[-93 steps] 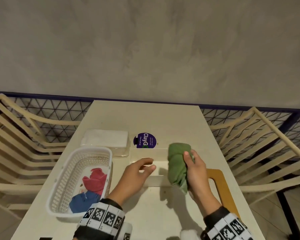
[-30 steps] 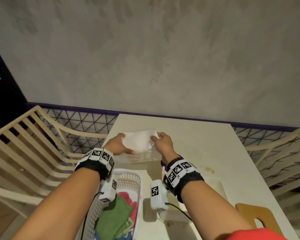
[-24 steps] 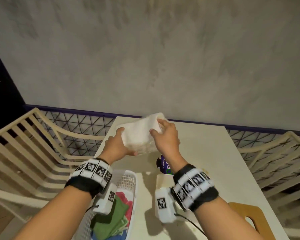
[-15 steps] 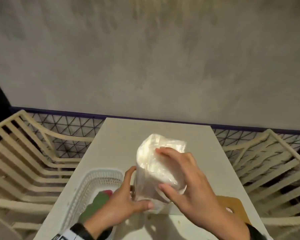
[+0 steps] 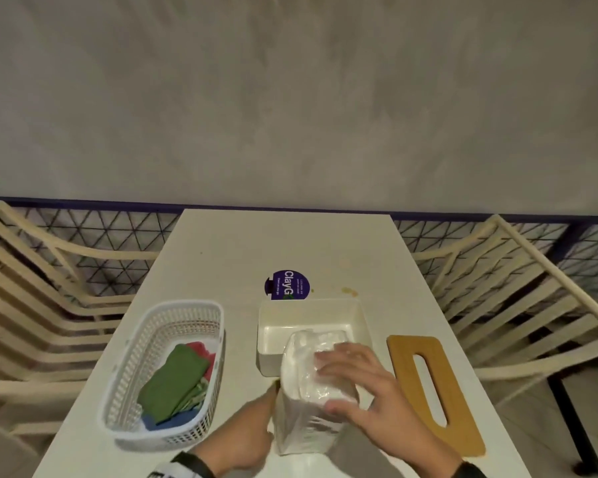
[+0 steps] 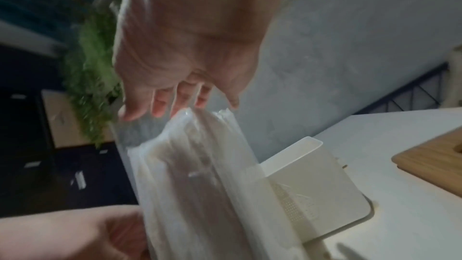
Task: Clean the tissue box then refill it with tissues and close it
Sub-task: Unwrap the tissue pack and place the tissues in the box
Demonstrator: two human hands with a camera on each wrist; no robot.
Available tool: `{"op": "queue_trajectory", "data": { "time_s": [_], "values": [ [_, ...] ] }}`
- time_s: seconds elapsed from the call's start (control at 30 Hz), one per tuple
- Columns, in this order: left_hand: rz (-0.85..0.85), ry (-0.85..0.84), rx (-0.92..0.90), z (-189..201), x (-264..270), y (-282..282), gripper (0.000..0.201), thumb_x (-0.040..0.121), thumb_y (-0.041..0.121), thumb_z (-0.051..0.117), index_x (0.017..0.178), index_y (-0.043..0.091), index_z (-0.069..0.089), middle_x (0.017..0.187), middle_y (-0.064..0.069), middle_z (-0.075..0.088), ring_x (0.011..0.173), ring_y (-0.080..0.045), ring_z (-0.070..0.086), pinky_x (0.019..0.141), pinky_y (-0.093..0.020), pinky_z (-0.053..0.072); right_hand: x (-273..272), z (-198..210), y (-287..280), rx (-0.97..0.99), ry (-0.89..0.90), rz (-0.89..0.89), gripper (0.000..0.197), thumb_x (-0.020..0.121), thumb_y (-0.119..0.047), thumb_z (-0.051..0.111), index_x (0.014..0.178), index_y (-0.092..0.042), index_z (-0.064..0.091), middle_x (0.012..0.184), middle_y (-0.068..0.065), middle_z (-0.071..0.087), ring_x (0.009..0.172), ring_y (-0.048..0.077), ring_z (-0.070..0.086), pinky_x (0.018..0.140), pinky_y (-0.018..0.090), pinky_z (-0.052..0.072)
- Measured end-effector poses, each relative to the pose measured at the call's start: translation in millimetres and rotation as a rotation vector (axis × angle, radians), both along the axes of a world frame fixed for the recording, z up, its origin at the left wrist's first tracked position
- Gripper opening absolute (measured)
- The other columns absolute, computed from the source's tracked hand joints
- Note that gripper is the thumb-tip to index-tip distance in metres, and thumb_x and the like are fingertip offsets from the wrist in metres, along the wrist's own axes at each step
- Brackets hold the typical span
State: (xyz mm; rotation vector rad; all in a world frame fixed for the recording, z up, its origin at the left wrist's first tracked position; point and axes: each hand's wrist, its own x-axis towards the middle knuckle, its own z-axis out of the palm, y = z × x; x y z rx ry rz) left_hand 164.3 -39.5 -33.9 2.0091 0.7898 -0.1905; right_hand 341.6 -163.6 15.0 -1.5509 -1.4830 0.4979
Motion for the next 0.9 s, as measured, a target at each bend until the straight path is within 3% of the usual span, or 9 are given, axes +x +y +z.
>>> {"op": "queue_trajectory", "data": {
  "time_s": [0.07, 0.13, 0.23, 0.3, 0.4, 0.53, 0.6, 0.77, 0.9],
  "values": [
    [0.164, -0.045, 0.135, 11.5, 0.6, 10.5, 0.047, 0.096, 0.022, 0.038, 0.142, 0.027, 0.03, 0.135, 0.0, 0.054, 0.118, -0.013, 0.053, 0.1, -0.024, 0.039, 3.0, 4.4, -1.0, 0.072, 0.04, -0.236, 0.027, 0.081, -0.04, 0.064, 0.108, -0.037, 0.065, 0.126, -0.024, 0.056, 0.125, 0.0, 0.038, 0.102, 0.006, 0.025],
    [0.317, -0.146, 0.182, 21.7, 3.9, 8.6, 0.04, 0.099, 0.03, 0.034, 0.137, 0.023, 0.041, 0.134, 0.004, 0.053, 0.119, -0.014, 0.054, 0.104, -0.024, 0.038, 1.7, -0.1, 2.5, -0.038, 0.07, -0.366, 0.035, 0.09, -0.034, 0.058, 0.124, -0.04, 0.051, 0.136, -0.024, 0.044, 0.128, -0.005, 0.032, 0.107, 0.013, 0.024],
    [0.283, -0.275, 0.182, 34.9, 20.3, -15.9, 0.027, 0.1, 0.029, 0.027, 0.119, 0.034, 0.044, 0.124, 0.013, 0.052, 0.098, 0.001, 0.059, 0.089, -0.008, 0.041, -13.2, -13.7, 12.4, -0.272, 0.075, -0.283, 0.051, 0.095, -0.03, 0.05, 0.143, -0.029, 0.031, 0.147, -0.013, 0.029, 0.136, 0.001, 0.023, 0.115, 0.028, 0.022],
    [0.283, -0.334, 0.227, 31.9, 30.1, -24.9, 0.023, 0.1, 0.027, 0.027, 0.112, 0.035, 0.045, 0.119, 0.004, 0.063, 0.089, 0.002, 0.059, 0.084, -0.014, 0.047, -20.2, -17.9, 18.4, -0.274, 0.046, -0.297, 0.051, 0.096, -0.025, 0.05, 0.144, -0.024, 0.031, 0.149, -0.008, 0.03, 0.137, 0.005, 0.024, 0.115, 0.025, 0.02],
    [0.401, -0.354, 0.26, 30.4, 26.4, -16.1, 0.033, 0.096, 0.021, 0.041, 0.129, 0.025, 0.046, 0.125, 0.007, 0.058, 0.098, 0.001, 0.056, 0.087, -0.012, 0.044, -16.0, -14.7, 18.8, -0.223, 0.026, -0.357, 0.045, 0.092, -0.023, 0.058, 0.136, -0.023, 0.046, 0.143, -0.007, 0.037, 0.133, 0.009, 0.031, 0.108, 0.021, 0.029],
    [0.346, -0.563, 0.324, 52.0, 20.0, -3.7, 0.035, 0.095, 0.018, 0.046, 0.123, 0.036, 0.05, 0.12, 0.026, 0.051, 0.098, 0.006, 0.057, 0.084, -0.005, 0.043, -15.1, -2.3, 13.1, -0.133, -0.194, -0.52, 0.021, 0.083, -0.021, 0.07, 0.104, -0.02, 0.069, 0.117, -0.012, 0.042, 0.107, 0.005, 0.034, 0.076, 0.003, 0.034],
    [0.257, -0.546, 0.329, 59.3, 23.6, -1.8, 0.031, 0.093, 0.025, 0.05, 0.122, 0.036, 0.053, 0.119, 0.024, 0.051, 0.097, 0.004, 0.056, 0.082, -0.007, 0.044, -17.0, 2.4, 17.1, -0.12, -0.243, -0.519, 0.009, 0.081, -0.014, 0.071, 0.089, -0.018, 0.067, 0.104, -0.011, 0.045, 0.098, 0.006, 0.036, 0.073, 0.003, 0.033],
    [0.228, -0.45, 0.335, 57.1, 27.7, -4.3, 0.03, 0.088, 0.029, 0.058, 0.115, 0.037, 0.052, 0.116, 0.019, 0.043, 0.092, 0.0, 0.055, 0.079, -0.007, 0.043, -18.6, 8.4, 28.1, -0.147, -0.159, -0.377, 0.032, 0.084, 0.005, 0.055, 0.071, -0.023, 0.05, 0.072, -0.012, 0.05, 0.062, 0.0, 0.046, 0.058, 0.006, 0.034],
    [0.282, -0.459, 0.251, 54.9, 26.4, -2.5, 0.026, 0.086, 0.025, 0.061, 0.107, 0.039, 0.053, 0.115, 0.017, 0.048, 0.095, -0.001, 0.055, 0.081, -0.015, 0.046, -16.4, 21.5, 35.2, -0.342, 0.012, -0.32, 0.009, 0.091, -0.018, 0.058, 0.084, -0.02, 0.052, 0.08, -0.007, 0.052, 0.07, 0.008, 0.047, 0.056, 0.012, 0.034]
  ]
}}
